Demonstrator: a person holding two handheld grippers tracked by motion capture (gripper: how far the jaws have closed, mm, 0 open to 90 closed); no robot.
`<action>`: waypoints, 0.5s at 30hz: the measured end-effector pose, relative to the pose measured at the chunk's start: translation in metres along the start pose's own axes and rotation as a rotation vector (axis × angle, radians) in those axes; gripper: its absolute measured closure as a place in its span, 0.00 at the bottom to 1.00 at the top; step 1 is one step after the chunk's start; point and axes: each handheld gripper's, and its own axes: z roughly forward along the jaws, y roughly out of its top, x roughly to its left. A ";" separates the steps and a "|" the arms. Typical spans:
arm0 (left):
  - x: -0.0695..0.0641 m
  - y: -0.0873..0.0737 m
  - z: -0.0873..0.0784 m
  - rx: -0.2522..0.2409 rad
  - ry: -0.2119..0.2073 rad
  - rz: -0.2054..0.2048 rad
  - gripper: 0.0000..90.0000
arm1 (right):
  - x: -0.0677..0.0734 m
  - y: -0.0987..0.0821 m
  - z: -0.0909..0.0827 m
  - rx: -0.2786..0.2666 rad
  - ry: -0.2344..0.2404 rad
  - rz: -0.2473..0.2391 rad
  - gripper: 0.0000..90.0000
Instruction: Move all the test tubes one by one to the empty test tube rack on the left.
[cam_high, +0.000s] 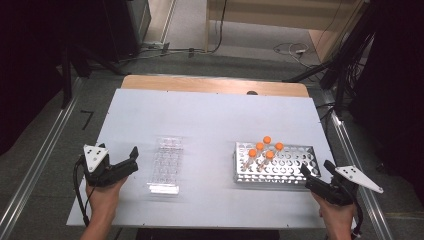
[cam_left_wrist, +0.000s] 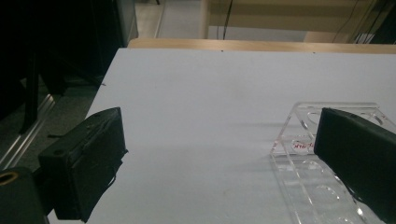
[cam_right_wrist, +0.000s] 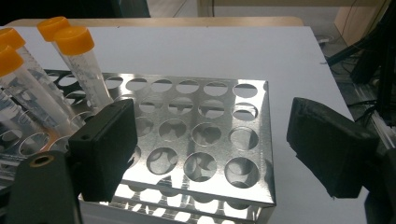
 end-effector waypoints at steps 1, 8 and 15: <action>0.000 0.000 0.000 -0.002 0.000 0.000 0.03 | 0.000 0.000 0.000 0.000 0.000 0.000 0.16; 0.000 0.000 0.001 0.002 0.003 -0.004 0.03 | 0.005 -0.001 0.002 0.010 0.013 -0.009 0.16; 0.001 -0.001 0.001 0.006 0.009 -0.005 0.03 | 0.012 -0.002 0.004 -0.003 0.030 -0.020 0.16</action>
